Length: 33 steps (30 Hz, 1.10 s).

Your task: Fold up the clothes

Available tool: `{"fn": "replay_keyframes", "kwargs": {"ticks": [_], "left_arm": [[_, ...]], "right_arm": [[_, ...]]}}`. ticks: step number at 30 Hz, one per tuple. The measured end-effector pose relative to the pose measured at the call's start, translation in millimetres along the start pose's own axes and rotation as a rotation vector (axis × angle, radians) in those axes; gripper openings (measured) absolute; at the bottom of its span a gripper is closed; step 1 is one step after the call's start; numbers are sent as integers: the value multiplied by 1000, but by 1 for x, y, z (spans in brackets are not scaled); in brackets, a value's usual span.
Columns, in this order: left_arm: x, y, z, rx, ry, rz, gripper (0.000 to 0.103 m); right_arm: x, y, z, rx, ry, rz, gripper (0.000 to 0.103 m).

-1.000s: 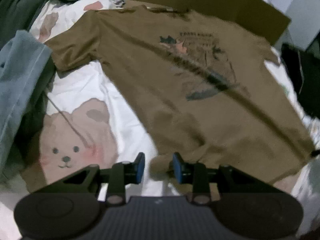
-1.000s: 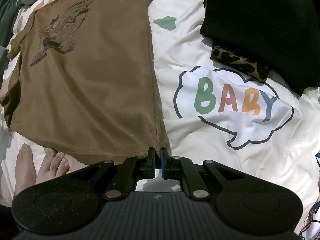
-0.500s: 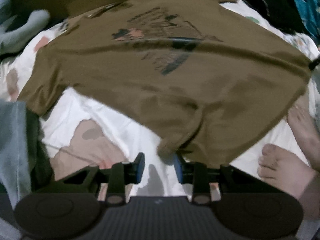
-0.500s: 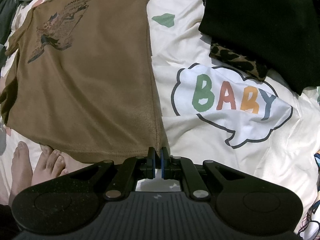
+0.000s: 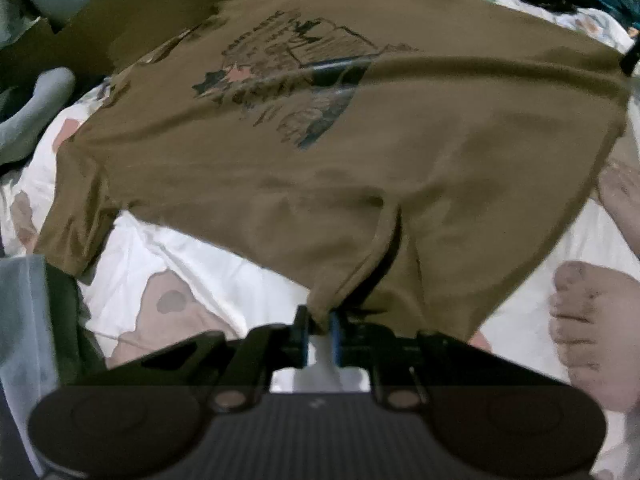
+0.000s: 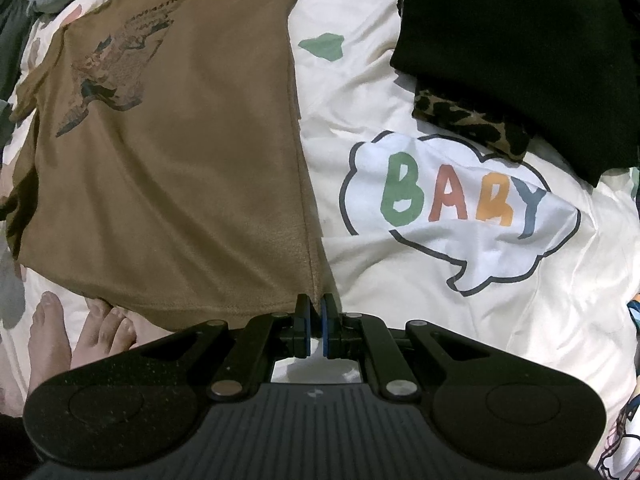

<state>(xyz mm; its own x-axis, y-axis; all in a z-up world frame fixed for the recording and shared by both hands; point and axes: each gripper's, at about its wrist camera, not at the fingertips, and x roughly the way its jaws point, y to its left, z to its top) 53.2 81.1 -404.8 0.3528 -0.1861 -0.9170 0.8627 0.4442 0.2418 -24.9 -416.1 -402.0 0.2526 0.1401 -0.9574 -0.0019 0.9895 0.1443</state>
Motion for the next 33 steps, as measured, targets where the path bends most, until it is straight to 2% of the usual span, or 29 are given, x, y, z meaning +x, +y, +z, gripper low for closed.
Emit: {"fn": "replay_keyframes", "kwargs": {"ticks": [4, 10, 20, 27, 33], "left_arm": [[-21, 11, -1, -39, -5, -28, 9], [-66, 30, -7, -153, -20, -57, 8], [-144, 63, -31, -473, -80, -129, 7], [-189, 85, -52, -682, -155, -113, 6], [-212, 95, -57, -763, -208, -90, 6]], "right_arm": [[-9, -1, 4, 5, -7, 8, 3], [-33, 3, 16, -16, -38, 17, 3], [-92, 10, 54, -45, -122, 69, 2], [-134, 18, 81, -75, -161, 111, 2], [-162, 33, 98, -128, -194, 86, 2]]}}
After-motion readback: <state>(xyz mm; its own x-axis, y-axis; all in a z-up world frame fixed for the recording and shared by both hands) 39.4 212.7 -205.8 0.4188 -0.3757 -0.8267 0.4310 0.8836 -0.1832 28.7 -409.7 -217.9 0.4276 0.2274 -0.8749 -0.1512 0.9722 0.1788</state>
